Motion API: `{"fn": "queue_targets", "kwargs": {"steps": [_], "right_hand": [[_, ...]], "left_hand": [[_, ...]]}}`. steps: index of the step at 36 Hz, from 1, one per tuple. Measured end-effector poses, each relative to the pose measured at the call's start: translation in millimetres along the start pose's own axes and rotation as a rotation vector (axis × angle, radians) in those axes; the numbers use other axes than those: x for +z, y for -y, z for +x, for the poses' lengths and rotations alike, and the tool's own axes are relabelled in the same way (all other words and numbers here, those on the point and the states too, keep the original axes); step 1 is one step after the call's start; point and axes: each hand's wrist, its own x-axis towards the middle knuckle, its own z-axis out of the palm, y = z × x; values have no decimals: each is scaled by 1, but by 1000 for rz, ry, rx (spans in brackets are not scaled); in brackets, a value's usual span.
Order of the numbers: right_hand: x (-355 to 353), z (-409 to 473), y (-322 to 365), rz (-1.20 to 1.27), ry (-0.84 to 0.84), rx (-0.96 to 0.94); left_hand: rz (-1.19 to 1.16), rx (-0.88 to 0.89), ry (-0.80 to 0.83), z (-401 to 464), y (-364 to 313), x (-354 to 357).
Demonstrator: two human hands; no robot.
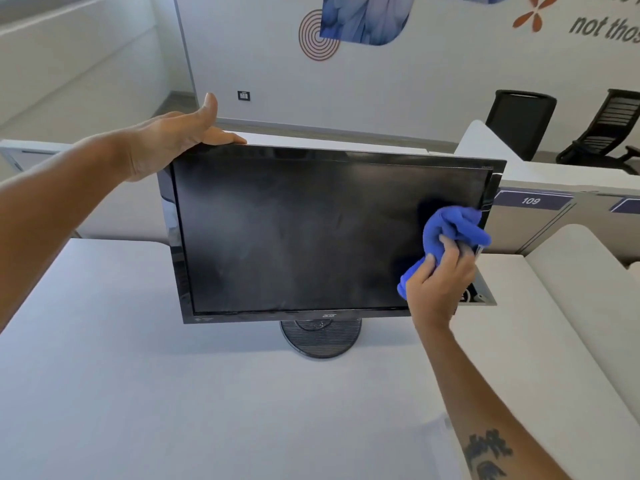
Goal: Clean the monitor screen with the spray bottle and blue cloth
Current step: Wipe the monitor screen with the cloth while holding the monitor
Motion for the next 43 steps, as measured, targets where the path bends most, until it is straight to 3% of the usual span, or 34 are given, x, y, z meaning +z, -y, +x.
{"fn": "queue_targets", "kwargs": {"steps": [8,16,22,28,31,38,43], "right_hand": [[-8,-91,-29,-3,159,345],[-9,-25,2,196,-63,434],[-14,57,38,263,-196,240],[-12,110,61,252,-207,120],[-10,99,60,171,-162,45],[1,44,47,28,18,-354],[3,53,45,-6,77,-595]], "left_hand": [[-28,-25,-42,8,11,0],[-2,-30,-83,4,12,1],[-56,38,-61,-6,2,7],[-67,55,-56,-6,0,9],[-82,62,-50,-8,0,10],[-84,58,-69,-8,-4,11],[-94,72,-65,-9,-2,11]]}}
